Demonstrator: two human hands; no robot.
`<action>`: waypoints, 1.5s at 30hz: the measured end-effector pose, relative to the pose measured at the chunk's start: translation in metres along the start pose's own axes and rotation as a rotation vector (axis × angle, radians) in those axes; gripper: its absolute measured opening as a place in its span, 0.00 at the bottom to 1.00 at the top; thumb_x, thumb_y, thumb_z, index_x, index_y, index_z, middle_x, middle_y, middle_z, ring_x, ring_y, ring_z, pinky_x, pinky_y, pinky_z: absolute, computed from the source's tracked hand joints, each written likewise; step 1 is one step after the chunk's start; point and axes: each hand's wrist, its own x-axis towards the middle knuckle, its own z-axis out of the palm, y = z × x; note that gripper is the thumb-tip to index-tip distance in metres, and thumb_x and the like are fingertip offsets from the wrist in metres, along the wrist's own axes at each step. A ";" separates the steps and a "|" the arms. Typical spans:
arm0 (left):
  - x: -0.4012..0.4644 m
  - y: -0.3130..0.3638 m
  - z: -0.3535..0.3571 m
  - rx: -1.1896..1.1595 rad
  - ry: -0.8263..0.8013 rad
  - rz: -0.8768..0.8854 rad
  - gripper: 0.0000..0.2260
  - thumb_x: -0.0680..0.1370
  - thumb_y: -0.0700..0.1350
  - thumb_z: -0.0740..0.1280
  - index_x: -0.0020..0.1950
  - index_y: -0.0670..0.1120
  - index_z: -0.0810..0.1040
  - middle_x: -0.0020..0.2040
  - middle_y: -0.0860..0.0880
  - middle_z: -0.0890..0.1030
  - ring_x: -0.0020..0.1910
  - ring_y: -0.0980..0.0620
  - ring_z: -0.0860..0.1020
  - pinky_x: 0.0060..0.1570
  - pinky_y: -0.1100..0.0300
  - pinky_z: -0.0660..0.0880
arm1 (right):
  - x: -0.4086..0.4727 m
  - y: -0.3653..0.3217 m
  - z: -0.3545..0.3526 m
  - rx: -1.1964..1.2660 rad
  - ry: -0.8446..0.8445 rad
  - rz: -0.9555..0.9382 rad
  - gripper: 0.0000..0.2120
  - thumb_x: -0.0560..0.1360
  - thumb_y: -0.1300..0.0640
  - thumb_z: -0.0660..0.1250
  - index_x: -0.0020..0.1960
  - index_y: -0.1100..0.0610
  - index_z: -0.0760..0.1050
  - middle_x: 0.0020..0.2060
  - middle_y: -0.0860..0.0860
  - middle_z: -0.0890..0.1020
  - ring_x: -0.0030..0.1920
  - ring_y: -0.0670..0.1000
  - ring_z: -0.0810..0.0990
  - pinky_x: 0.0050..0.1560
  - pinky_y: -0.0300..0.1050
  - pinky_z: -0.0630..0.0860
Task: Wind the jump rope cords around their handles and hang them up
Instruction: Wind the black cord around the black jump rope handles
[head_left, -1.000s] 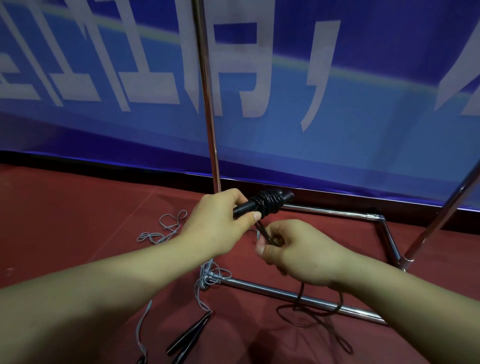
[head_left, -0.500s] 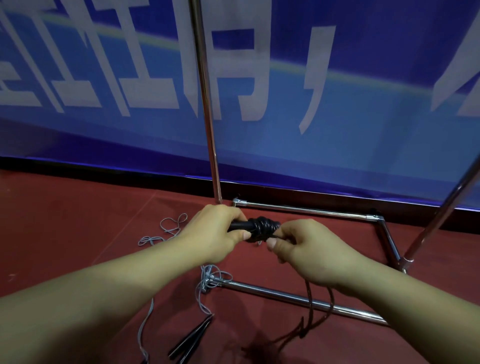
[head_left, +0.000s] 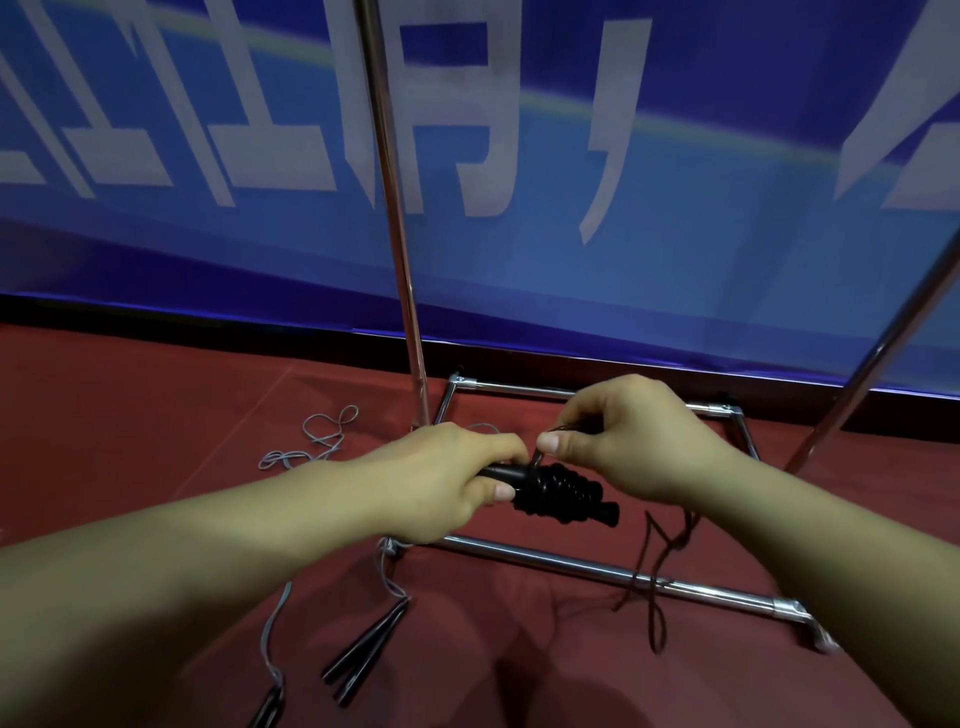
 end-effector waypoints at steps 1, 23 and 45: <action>-0.001 0.002 -0.001 -0.005 -0.019 0.007 0.05 0.83 0.50 0.63 0.57 0.59 0.73 0.35 0.53 0.75 0.33 0.53 0.73 0.38 0.54 0.72 | 0.002 0.002 -0.002 -0.017 0.006 0.021 0.15 0.69 0.38 0.75 0.38 0.50 0.82 0.32 0.45 0.82 0.33 0.42 0.77 0.34 0.37 0.71; -0.013 0.025 -0.016 -0.653 0.108 0.048 0.04 0.81 0.41 0.67 0.48 0.46 0.74 0.39 0.51 0.84 0.32 0.54 0.76 0.36 0.58 0.73 | 0.015 0.038 -0.011 0.540 -0.172 0.094 0.18 0.69 0.47 0.76 0.34 0.58 0.73 0.26 0.53 0.73 0.25 0.48 0.70 0.30 0.41 0.69; 0.007 -0.014 -0.010 -0.871 0.556 -0.320 0.05 0.82 0.44 0.66 0.49 0.42 0.76 0.40 0.43 0.85 0.26 0.54 0.74 0.30 0.58 0.71 | 0.000 -0.017 0.040 0.075 -0.111 -0.110 0.15 0.81 0.48 0.62 0.44 0.58 0.76 0.29 0.47 0.72 0.33 0.45 0.69 0.36 0.38 0.66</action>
